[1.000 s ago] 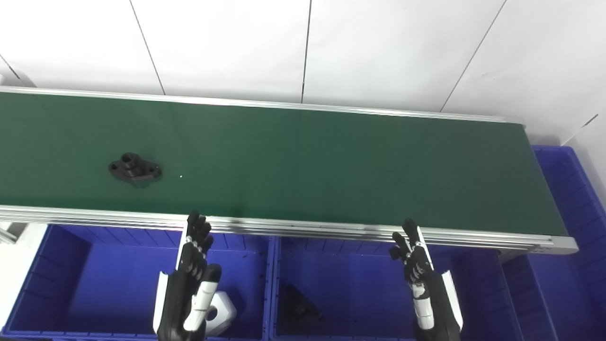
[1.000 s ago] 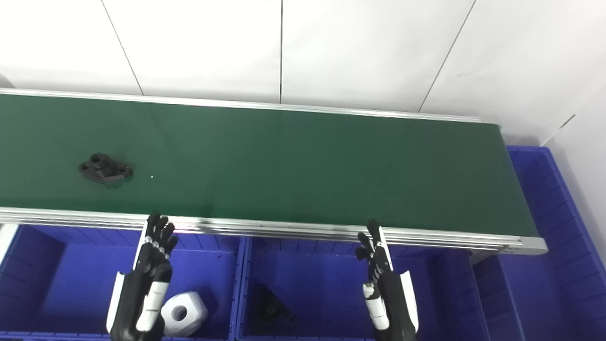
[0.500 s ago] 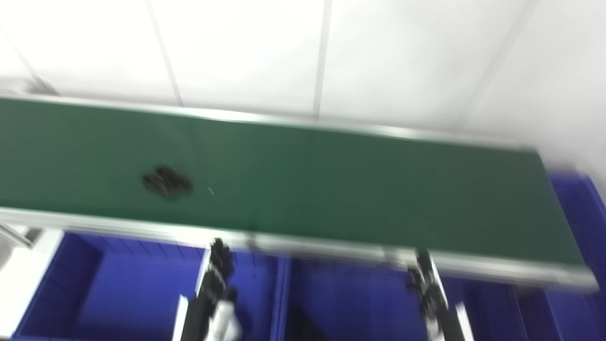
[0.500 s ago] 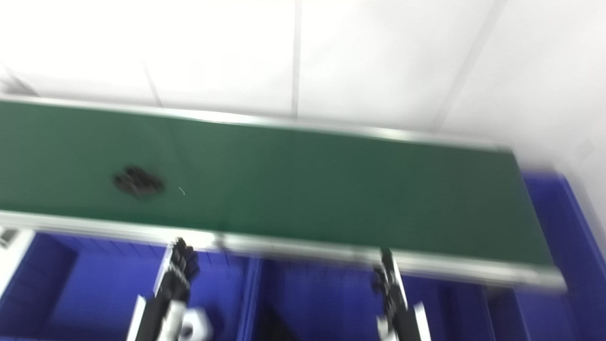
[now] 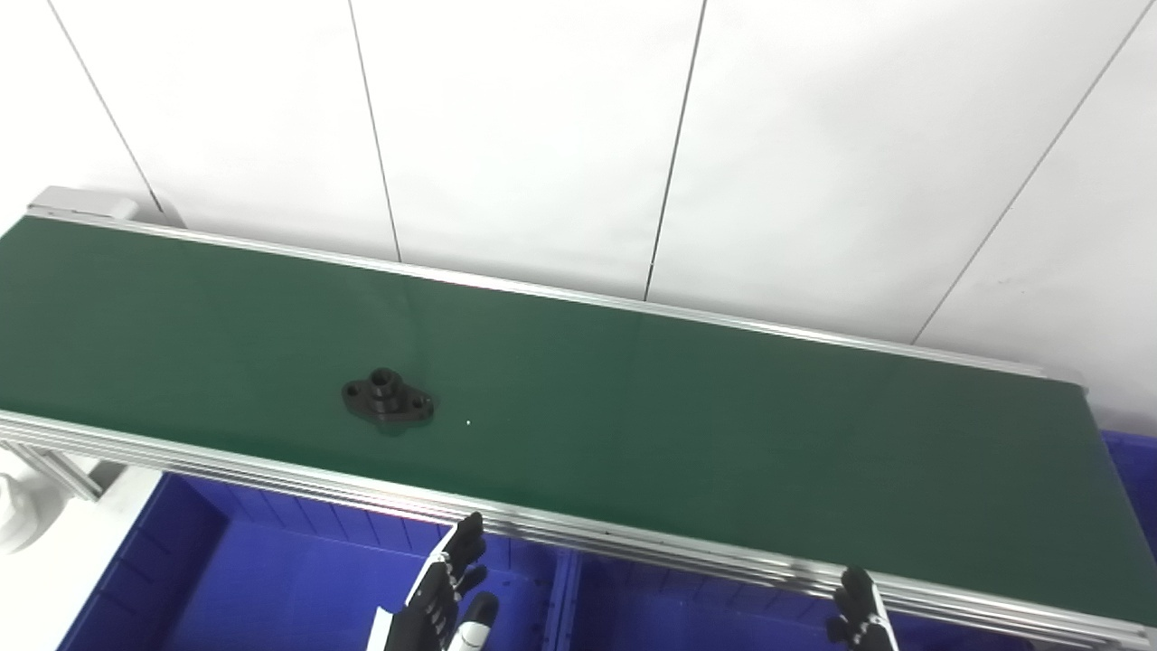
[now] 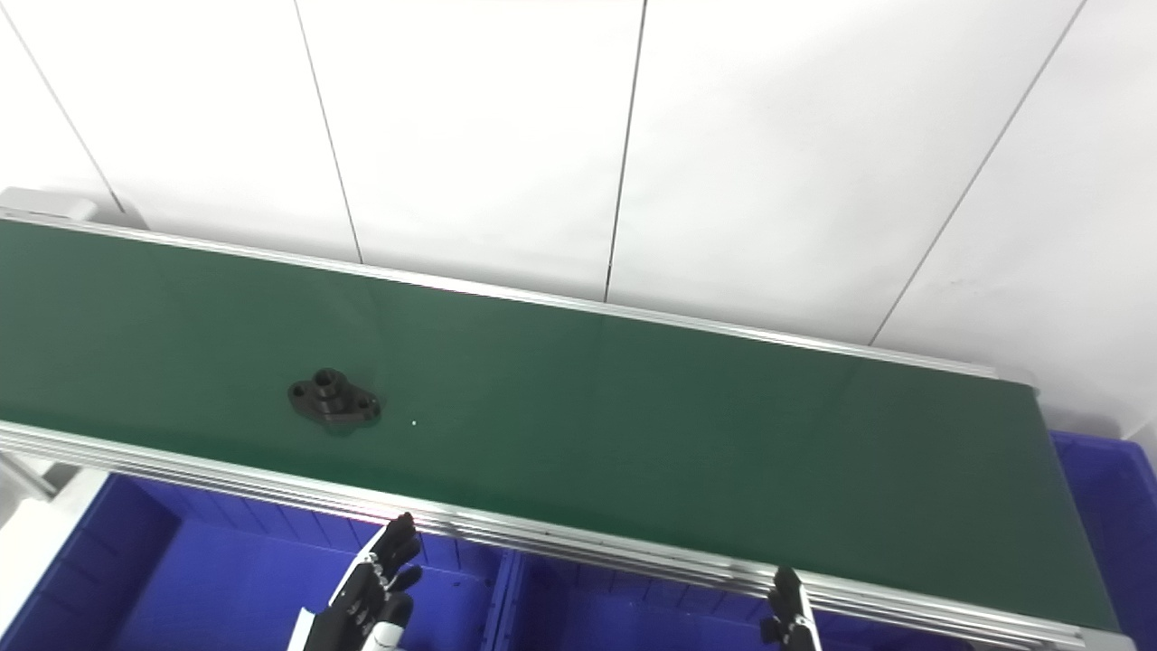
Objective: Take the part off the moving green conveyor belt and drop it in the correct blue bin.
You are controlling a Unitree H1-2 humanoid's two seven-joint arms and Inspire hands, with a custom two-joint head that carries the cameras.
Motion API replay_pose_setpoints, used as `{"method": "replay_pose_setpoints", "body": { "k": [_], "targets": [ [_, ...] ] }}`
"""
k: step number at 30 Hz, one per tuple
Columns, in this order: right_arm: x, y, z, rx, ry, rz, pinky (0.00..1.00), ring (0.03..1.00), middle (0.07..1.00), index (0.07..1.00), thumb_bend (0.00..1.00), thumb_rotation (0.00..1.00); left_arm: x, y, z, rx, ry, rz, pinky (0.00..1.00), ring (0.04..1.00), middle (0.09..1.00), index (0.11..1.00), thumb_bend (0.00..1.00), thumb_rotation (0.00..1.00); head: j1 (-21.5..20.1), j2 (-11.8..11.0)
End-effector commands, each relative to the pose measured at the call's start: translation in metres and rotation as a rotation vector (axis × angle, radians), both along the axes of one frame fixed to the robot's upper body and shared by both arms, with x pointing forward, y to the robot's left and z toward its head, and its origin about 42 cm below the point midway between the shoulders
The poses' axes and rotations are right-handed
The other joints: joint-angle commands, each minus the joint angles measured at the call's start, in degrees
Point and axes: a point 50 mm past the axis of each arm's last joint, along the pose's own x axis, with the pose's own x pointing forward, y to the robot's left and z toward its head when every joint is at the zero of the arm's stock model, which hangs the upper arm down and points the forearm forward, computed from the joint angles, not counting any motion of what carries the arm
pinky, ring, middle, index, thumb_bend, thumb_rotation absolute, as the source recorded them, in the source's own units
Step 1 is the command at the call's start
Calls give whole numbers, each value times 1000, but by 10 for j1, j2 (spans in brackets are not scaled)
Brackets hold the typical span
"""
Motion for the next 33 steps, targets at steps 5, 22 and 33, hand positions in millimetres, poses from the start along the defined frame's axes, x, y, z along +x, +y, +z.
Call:
{"method": "replay_pose_setpoints", "body": {
  "k": [5, 22, 33],
  "targets": [
    [2, -5, 13, -35, -89, -9, 963, 971, 994, 1000, 967, 991, 7, -26, 12, -60, -48, 7, 828, 890, 912, 888, 422, 713, 9, -1],
    [93, -12, 97, -572, -324, 14, 552, 717, 827, 894, 994, 518, 20, -13, 6, -33, -43, -18, 783, 861, 892, 888, 346, 655, -39, -5],
    [188, 29, 142, -967, -361, 143, 512, 665, 808, 856, 966, 404, 21, -8, 6, -18, -53, -25, 786, 840, 880, 894, 363, 687, -50, 8]
  ]
}}
